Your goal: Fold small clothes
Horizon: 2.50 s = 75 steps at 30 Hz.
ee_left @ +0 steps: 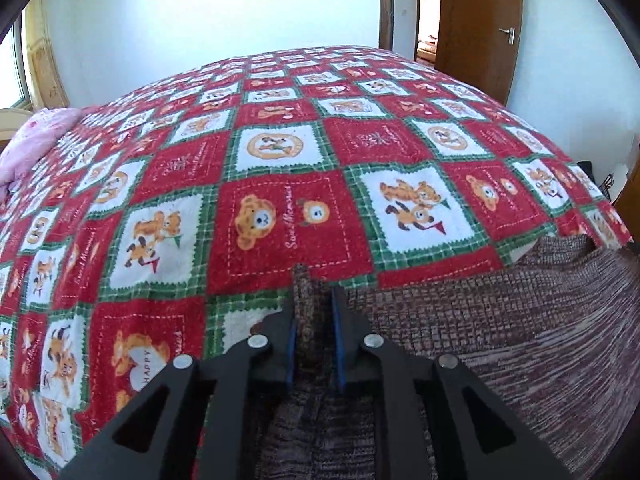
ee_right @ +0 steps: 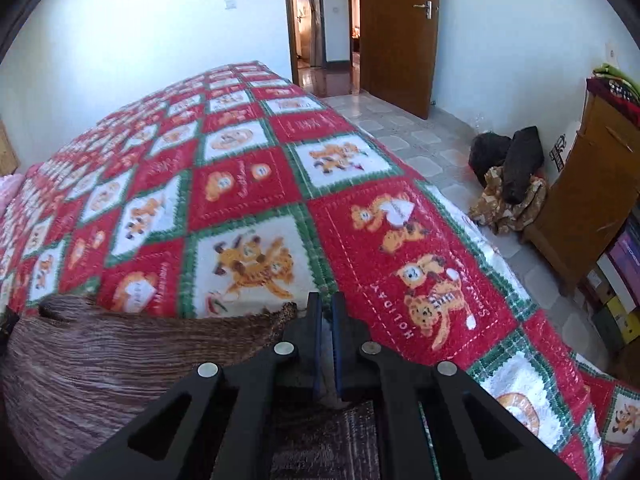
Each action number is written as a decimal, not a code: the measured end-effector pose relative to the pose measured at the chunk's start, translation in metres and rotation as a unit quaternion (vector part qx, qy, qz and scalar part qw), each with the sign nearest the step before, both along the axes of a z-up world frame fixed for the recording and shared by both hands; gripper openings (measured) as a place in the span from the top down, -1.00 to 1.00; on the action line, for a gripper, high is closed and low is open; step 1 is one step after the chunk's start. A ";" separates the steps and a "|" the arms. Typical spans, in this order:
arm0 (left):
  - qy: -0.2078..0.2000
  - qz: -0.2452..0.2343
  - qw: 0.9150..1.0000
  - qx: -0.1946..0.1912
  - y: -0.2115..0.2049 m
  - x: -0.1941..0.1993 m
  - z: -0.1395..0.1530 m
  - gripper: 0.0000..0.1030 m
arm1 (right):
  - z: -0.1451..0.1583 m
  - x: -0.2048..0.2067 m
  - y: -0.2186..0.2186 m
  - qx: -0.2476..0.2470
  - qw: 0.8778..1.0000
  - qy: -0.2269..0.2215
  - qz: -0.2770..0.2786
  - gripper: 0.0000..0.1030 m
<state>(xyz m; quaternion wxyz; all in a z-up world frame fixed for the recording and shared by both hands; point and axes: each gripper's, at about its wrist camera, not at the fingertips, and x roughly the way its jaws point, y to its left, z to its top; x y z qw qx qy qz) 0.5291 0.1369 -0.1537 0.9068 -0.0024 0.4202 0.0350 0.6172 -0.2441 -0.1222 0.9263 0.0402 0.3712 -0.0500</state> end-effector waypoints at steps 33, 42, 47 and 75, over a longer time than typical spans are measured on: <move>-0.002 0.039 0.997 0.066 -0.008 0.003 -0.002 0.06 | -0.027 -0.073 0.017 0.067 0.998 0.006 0.013 0.90; 0.010 0.081 0.994 0.078 0.001 0.001 -0.001 -0.60 | -0.026 -0.075 0.020 0.054 0.998 0.001 0.011 0.90; 0.038 0.080 0.996 0.005 0.023 -0.013 0.002 -0.83 | -0.026 -0.075 0.020 0.055 0.998 0.001 0.011 0.90; -0.034 0.050 0.995 -0.077 0.016 -0.233 0.036 -0.82 | 0.004 -0.204 0.132 0.111 0.980 0.071 0.147 0.89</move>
